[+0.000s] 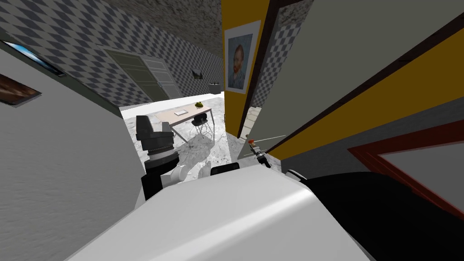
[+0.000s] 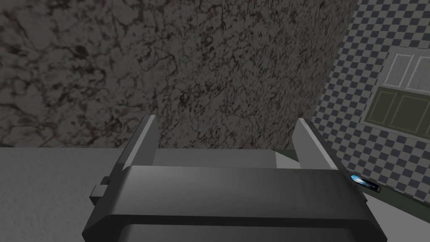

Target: Pull the door open

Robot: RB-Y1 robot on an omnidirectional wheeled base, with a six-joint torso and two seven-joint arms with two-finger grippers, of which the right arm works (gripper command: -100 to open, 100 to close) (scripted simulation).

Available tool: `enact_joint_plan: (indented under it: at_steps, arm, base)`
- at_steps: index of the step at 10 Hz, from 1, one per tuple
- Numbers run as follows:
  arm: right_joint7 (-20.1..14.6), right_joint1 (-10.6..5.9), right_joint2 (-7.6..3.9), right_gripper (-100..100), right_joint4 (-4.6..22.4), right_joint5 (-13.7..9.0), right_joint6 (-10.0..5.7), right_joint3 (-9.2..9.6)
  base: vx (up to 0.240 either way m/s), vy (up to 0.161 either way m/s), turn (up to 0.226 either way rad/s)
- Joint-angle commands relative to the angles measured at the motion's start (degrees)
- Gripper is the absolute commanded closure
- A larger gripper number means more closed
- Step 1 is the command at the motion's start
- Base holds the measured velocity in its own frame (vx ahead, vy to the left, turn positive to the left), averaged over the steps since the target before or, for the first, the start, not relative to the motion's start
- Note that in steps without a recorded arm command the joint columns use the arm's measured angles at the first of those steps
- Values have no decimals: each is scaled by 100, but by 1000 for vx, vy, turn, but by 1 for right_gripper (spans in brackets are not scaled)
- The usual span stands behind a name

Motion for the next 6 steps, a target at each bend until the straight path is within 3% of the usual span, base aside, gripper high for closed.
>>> enact_joint_plan:
  at_steps: [1,6]
  arm:
    - [-94,33,-58,100,95,41,-182,73]
    - [-312,181,-229,100,198,139,-587,263]
  base:
    - [-181,-68,135]
    - [-201,-76,124]
